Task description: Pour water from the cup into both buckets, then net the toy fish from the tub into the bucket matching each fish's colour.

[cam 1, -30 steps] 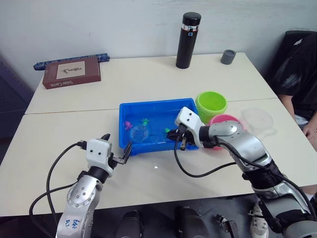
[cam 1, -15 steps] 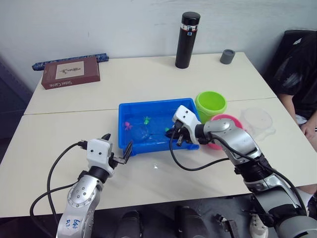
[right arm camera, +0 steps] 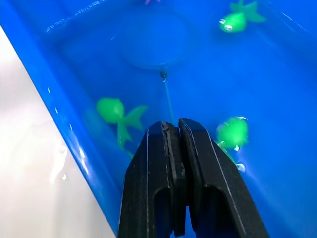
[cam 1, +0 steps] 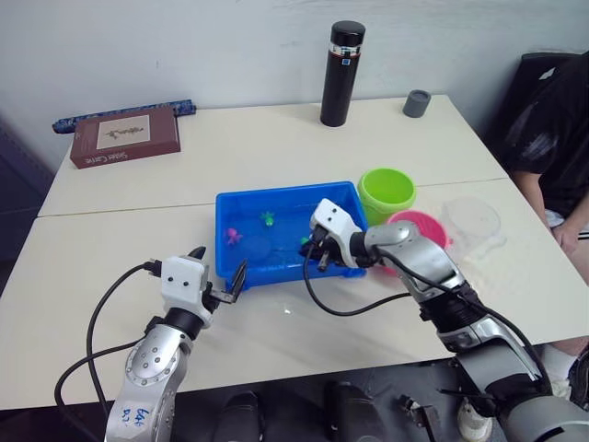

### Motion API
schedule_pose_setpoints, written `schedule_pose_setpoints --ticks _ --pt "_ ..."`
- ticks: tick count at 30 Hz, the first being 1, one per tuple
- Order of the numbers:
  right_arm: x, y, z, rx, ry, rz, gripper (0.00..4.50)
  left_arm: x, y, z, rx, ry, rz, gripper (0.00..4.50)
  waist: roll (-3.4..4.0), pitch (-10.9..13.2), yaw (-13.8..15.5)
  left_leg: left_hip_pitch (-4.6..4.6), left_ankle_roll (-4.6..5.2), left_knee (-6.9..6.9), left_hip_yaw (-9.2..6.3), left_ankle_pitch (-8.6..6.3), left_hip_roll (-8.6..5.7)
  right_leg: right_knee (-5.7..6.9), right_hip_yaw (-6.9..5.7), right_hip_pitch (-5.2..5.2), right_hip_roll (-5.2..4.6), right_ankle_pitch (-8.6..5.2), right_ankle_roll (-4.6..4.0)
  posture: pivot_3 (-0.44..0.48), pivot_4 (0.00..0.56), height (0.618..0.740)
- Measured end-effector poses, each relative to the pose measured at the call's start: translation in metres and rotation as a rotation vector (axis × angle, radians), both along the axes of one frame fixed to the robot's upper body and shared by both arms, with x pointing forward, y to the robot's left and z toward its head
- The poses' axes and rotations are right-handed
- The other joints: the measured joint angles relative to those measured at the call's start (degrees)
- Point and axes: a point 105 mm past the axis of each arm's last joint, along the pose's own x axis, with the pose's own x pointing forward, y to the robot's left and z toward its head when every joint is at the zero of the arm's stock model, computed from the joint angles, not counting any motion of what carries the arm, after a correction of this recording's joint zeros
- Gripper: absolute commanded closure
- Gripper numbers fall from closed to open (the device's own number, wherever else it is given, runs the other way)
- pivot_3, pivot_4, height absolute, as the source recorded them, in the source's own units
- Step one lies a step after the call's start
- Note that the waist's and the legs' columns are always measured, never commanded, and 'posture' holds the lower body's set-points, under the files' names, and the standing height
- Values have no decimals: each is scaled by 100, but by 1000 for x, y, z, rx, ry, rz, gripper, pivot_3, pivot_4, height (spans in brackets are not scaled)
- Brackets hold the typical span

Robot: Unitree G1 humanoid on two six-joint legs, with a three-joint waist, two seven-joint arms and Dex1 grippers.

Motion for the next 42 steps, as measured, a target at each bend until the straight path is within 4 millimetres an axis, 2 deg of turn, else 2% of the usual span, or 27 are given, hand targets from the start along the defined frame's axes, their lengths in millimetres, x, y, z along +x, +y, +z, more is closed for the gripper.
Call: schedule_pose_setpoints --ticks 10,18,25,29,34,42 --pt "8 15 12 21 -39 13 4500 0 -2 -1 -10 1 4 44 0 0 -6 -4 -1 -2 1 -1 1 0 0 -5 -2 0 0 0 150 740" --pt "12 15 25 66 -45 -21 4500 0 -5 -1 -12 2 -7 44 0 0 -6 -5 -2 -3 0 -1 3 -1 0 -7 -4 0 0 0 150 740" --pt "5 12 49 137 -35 -35 4500 1 -7 -1 -12 -1 -22 44 0 0 -4 -9 -4 -7 -1 -2 17 -6 -2 -10 -9 -1 -2 0 150 740" --pt "-1 10 53 139 -33 -34 4500 1 -8 0 -11 -9 -29 44 0 0 -4 -9 -4 -10 -1 -3 19 -9 -2 -10 -11 -2 -4 0 150 740" --pt "-6 -2 52 132 -27 -57 4500 5 -10 -3 -10 1 -49 44 0 0 2 -10 -3 -9 -2 -3 17 -11 -5 -9 -15 -3 -6 0 150 740" --pt "-18 -39 57 126 -49 -133 4500 6 -19 4 5 -28 -178 44 0 0 10 -20 4 -12 -3 -8 13 -23 -9 -10 -27 -6 -10 0 150 740"
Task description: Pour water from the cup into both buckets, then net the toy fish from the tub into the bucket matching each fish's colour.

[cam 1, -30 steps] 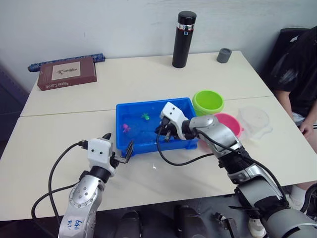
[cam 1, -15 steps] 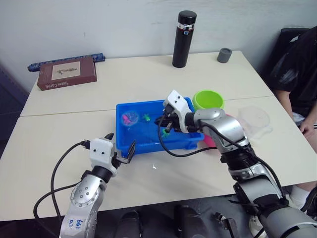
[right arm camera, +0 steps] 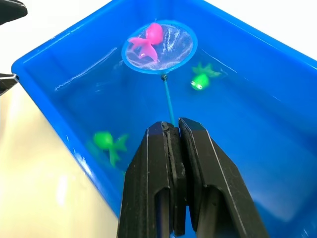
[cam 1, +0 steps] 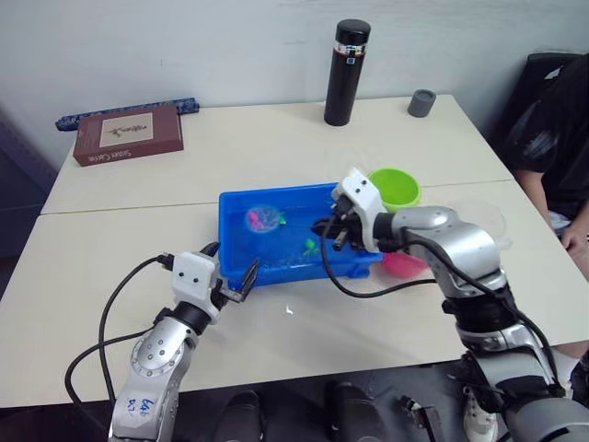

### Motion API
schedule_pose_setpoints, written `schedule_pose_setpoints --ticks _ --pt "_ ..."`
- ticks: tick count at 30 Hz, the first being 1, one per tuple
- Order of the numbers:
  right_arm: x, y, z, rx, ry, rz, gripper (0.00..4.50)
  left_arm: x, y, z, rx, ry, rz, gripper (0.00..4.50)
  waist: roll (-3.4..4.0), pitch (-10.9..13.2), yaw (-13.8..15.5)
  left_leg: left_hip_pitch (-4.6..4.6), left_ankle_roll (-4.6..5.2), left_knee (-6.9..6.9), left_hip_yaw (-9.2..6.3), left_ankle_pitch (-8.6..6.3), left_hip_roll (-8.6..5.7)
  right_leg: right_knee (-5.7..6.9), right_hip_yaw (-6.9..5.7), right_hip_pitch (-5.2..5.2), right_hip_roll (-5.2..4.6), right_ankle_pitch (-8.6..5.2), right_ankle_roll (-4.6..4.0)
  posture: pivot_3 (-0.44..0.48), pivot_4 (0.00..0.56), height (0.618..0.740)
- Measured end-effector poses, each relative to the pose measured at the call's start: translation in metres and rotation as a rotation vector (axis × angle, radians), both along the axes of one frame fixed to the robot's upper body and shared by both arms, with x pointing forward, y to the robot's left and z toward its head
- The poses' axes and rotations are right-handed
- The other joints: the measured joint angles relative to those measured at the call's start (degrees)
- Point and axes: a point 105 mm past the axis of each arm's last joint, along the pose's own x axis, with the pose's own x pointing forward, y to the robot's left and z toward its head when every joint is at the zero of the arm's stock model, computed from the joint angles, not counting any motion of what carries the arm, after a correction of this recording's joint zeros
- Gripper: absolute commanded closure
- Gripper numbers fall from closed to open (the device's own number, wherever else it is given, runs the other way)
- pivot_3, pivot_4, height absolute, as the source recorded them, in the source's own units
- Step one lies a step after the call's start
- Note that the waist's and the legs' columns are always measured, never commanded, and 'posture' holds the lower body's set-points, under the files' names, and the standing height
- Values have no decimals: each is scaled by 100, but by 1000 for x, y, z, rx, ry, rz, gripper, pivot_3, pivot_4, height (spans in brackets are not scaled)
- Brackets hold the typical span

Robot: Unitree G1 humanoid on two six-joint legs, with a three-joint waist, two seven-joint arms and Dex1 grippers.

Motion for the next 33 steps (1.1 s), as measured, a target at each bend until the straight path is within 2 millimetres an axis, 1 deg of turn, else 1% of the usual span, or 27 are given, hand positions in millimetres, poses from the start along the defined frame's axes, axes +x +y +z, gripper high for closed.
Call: schedule_pose_setpoints --ticks 4,8,12,15,17,20,25,29,33 --pt "-14 -20 17 28 -30 -22 4500 1 -5 2 8 -9 -88 44 0 0 -1 -3 2 0 -1 -2 1 -8 -2 1 0 0 0 0 150 740" --pt "-28 -30 31 61 -60 -35 4500 0 -11 6 16 -26 -167 44 0 0 6 -3 3 0 -3 -3 1 -11 -5 2 1 0 0 0 150 740" --pt "-41 -47 44 96 -97 -96 4500 3 -17 8 29 -28 -239 44 0 0 15 -6 5 1 -3 -3 -7 -13 -6 3 -4 0 1 0 150 740" --pt "-52 -60 52 117 -130 -141 4500 9 -23 13 26 -42 -289 44 0 0 24 -7 11 2 -5 -4 -11 -17 -8 7 -8 0 1 0 150 740" --pt "-57 -66 50 118 -131 -168 4500 9 -27 16 21 -49 -316 44 0 0 28 -9 16 3 -5 -6 -16 -22 -9 10 -9 2 4 0 150 740" --pt "-71 -89 40 117 -111 -251 4500 16 -37 16 18 -44 -373 44 0 0 124 -19 23 6 -5 -9 -28 -32 -14 10 -4 6 12 0 150 740" --pt "-88 -109 43 126 -160 -346 4500 24 -44 15 17 -31 -413 44 0 0 158 -23 23 13 0 -10 -28 -35 -14 10 15 11 21 0 150 740" --pt "-97 -128 33 124 -150 -443 4500 26 -54 16 7 -29 -460 44 1 0 168 -22 23 17 14 -9 -25 -35 -21 15 21 11 22 0 150 740" --pt "-112 -142 21 86 -154 -510 4500 28 -57 14 6 -20 -485 44 1 -1 172 -23 23 17 20 -8 -24 -34 -23 17 26 12 22 0 150 740"
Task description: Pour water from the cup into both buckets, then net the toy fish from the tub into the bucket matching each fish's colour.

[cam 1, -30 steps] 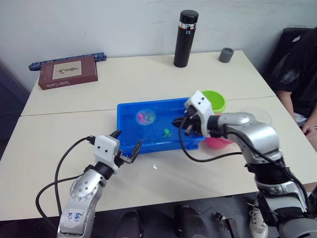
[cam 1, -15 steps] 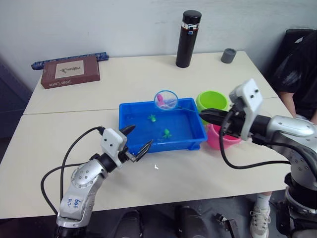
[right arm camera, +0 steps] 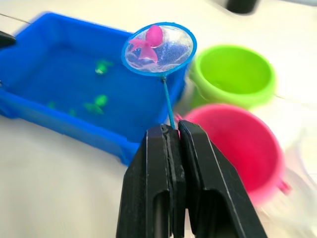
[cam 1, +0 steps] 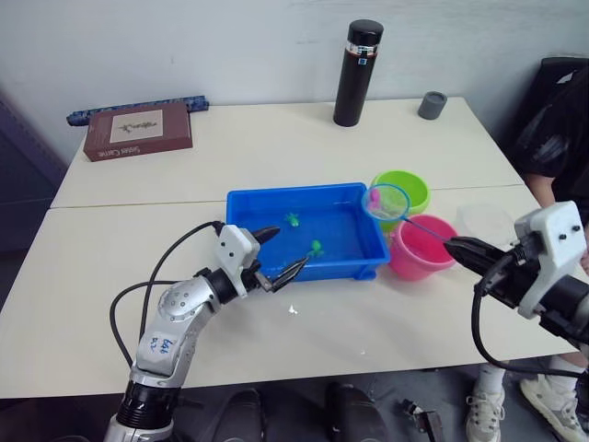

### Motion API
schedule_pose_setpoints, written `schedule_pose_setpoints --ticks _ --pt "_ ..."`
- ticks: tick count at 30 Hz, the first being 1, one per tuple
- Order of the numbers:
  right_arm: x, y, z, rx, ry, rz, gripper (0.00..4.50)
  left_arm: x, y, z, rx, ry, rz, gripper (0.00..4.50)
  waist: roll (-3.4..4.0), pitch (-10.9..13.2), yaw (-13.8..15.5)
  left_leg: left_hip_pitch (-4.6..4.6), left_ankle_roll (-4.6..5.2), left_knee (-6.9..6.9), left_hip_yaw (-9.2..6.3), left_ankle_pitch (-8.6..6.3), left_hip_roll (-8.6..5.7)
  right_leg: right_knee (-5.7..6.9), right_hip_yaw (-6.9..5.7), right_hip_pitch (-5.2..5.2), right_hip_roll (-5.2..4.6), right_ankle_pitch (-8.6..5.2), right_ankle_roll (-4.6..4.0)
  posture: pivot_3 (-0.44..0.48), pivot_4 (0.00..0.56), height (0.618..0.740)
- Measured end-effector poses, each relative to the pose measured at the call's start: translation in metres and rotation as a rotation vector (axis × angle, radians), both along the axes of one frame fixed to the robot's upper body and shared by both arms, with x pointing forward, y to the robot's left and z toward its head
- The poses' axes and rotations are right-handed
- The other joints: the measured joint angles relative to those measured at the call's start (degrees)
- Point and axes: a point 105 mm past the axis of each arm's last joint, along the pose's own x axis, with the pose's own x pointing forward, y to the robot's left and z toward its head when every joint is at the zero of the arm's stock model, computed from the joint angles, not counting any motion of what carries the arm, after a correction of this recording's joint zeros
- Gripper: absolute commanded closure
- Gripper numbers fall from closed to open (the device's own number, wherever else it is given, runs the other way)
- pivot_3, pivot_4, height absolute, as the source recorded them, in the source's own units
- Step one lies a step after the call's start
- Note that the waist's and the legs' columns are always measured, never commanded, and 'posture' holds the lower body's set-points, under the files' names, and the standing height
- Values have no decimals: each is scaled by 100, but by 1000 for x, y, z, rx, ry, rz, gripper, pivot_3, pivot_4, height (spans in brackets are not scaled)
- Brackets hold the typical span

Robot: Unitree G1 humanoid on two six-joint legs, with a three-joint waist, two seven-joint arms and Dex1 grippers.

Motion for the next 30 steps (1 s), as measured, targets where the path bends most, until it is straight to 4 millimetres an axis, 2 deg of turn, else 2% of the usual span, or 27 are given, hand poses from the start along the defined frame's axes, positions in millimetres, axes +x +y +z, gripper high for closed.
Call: schedule_pose_setpoints --ticks 10,19,30 --pt "-21 -30 -18 -119 -27 -120 4500 1 -6 0 -2 -6 -38 44 0 0 -5 3 0 13 0 2 2 0 5 9 10 3 6 0 150 740" --pt "-20 -60 -30 -319 -111 -204 4500 2 -7 -4 -4 5 -42 44 0 0 -13 17 -2 14 7 4 1 1 16 18 13 -4 -8 0 150 740" --pt "-17 -57 -41 -649 -252 -130 4500 2 -8 -4 -7 -3 -47 44 0 0 -15 33 -4 10 18 5 1 2 29 26 15 -3 -6 0 150 740"
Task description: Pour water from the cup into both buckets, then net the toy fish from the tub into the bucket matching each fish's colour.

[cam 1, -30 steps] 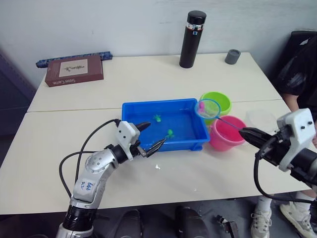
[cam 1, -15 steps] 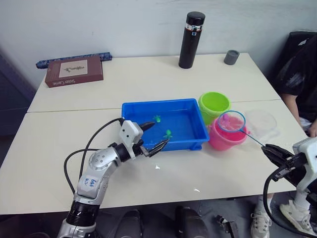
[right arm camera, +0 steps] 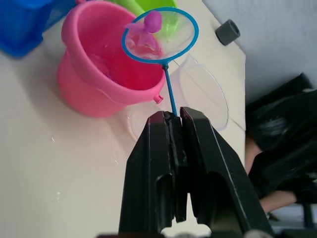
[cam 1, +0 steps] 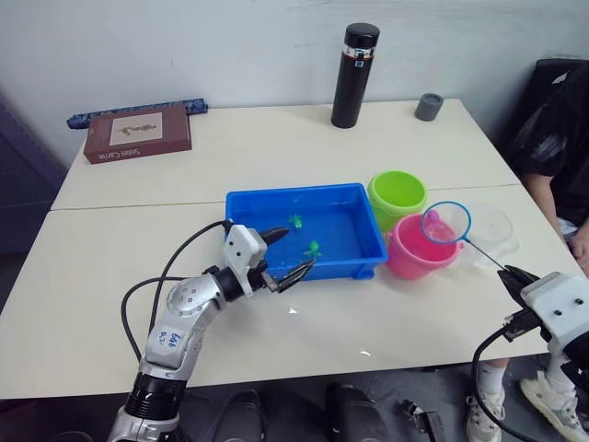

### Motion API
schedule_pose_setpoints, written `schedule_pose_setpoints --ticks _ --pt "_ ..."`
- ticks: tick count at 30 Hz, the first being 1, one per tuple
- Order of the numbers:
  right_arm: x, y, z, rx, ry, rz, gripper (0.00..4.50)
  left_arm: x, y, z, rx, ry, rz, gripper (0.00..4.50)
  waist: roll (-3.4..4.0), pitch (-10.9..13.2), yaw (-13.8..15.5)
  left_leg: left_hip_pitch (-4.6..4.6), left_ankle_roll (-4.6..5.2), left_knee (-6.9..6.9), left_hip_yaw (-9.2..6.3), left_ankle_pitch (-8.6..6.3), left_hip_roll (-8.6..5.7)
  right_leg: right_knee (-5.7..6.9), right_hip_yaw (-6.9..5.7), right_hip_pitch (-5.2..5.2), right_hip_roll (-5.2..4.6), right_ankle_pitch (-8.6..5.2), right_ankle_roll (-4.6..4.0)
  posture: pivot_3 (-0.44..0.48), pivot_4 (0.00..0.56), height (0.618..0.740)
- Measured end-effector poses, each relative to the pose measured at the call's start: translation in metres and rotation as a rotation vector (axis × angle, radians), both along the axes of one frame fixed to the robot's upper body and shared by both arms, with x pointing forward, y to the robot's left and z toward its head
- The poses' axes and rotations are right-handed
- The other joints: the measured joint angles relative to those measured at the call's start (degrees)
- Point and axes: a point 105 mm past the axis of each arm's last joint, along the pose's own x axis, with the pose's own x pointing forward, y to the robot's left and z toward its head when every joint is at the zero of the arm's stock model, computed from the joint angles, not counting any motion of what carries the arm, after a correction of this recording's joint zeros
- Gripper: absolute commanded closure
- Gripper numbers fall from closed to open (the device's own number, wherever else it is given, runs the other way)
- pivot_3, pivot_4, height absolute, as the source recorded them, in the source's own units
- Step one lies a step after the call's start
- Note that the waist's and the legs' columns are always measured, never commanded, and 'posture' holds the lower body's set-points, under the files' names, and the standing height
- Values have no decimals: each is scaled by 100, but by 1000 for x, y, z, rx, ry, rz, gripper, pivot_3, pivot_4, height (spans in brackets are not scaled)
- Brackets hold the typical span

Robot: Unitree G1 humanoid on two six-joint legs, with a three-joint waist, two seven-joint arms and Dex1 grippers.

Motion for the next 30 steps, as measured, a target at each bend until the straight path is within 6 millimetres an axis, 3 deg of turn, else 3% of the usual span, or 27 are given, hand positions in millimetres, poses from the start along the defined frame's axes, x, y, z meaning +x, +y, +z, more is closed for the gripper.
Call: schedule_pose_setpoints --ticks 8,15,30 --pt "-1 -2 0 -260 -75 49 4500 0 0 0 0 -2 0 44 0 0 -7 11 -1 0 9 1 0 1 7 6 1 0 0 0 150 740" --pt "0 4 12 -525 -189 118 4500 0 0 1 -1 -7 0 44 0 0 -4 12 -3 0 11 2 -1 1 9 7 1 0 0 0 150 740" --pt "1 0 11 -722 -234 126 4500 -1 0 0 -2 -8 -1 44 0 0 -8 28 -5 1 9 3 -1 1 10 28 1 0 -1 0 150 740"
